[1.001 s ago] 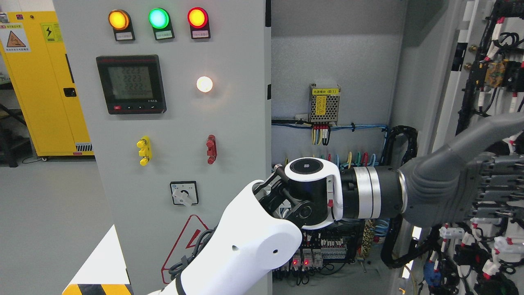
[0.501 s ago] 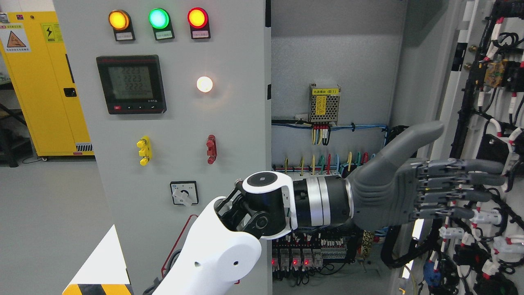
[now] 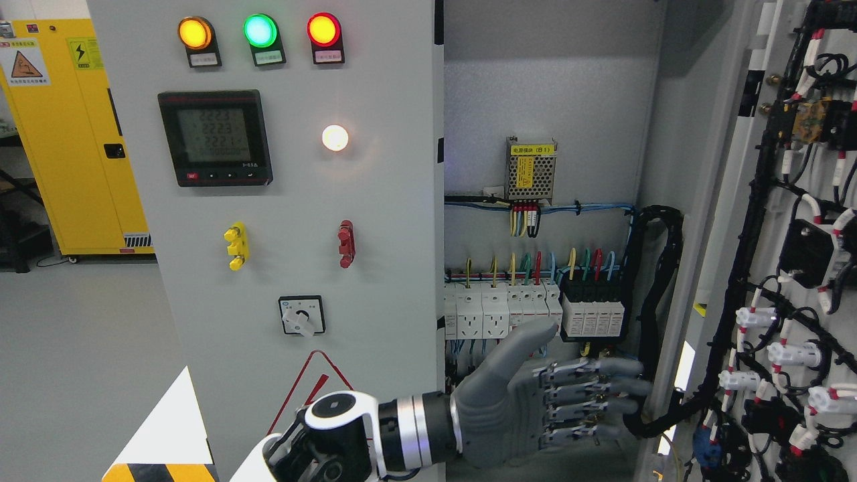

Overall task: Open door with both hands
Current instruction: 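Lower and withdraw the left hand out of the cabinet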

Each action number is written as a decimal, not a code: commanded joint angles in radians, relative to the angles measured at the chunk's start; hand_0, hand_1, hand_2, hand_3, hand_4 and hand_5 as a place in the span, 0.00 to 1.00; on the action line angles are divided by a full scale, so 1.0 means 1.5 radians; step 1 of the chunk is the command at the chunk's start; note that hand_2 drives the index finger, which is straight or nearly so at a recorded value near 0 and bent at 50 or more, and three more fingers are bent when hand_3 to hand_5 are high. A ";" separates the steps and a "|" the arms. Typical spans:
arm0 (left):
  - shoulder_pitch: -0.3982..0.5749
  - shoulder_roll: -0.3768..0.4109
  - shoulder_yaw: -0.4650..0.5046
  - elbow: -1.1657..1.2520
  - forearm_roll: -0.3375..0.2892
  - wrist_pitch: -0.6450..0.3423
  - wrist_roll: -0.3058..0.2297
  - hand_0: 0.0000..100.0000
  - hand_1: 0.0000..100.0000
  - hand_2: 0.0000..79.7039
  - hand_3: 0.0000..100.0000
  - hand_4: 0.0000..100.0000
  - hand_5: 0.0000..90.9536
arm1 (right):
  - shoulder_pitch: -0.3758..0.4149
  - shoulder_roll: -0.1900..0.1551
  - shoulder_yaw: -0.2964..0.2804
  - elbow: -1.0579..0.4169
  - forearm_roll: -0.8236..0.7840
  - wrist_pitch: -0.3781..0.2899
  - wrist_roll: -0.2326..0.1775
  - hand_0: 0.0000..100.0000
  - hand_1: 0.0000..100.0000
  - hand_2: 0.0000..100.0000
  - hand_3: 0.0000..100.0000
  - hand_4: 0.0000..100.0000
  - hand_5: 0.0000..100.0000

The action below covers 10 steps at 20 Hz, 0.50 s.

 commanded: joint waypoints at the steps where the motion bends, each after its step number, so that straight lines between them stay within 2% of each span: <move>1: 0.232 0.139 0.038 -0.095 -0.095 -0.035 0.000 0.00 0.08 0.09 0.19 0.05 0.00 | 0.003 -0.006 0.000 -0.020 0.000 0.000 0.000 0.21 0.06 0.00 0.00 0.00 0.00; 3: 0.314 0.151 0.043 -0.094 -0.135 -0.082 0.000 0.00 0.09 0.09 0.20 0.05 0.00 | 0.003 -0.006 0.000 -0.020 0.000 0.000 0.000 0.21 0.06 0.00 0.00 0.00 0.00; 6: 0.470 0.150 0.077 -0.077 -0.251 -0.183 0.000 0.01 0.10 0.09 0.20 0.04 0.00 | 0.003 -0.005 0.000 -0.020 0.000 0.000 0.000 0.21 0.06 0.00 0.00 0.00 0.00; 8: 0.560 0.145 0.116 -0.035 -0.281 -0.255 -0.001 0.03 0.09 0.09 0.23 0.04 0.00 | 0.003 -0.005 0.000 -0.020 0.000 0.000 0.000 0.21 0.06 0.00 0.00 0.00 0.00; 10: 0.629 0.144 0.152 0.031 -0.282 -0.329 0.000 0.04 0.09 0.10 0.25 0.05 0.00 | 0.003 -0.004 0.000 -0.021 0.000 0.000 0.000 0.21 0.06 0.00 0.00 0.00 0.00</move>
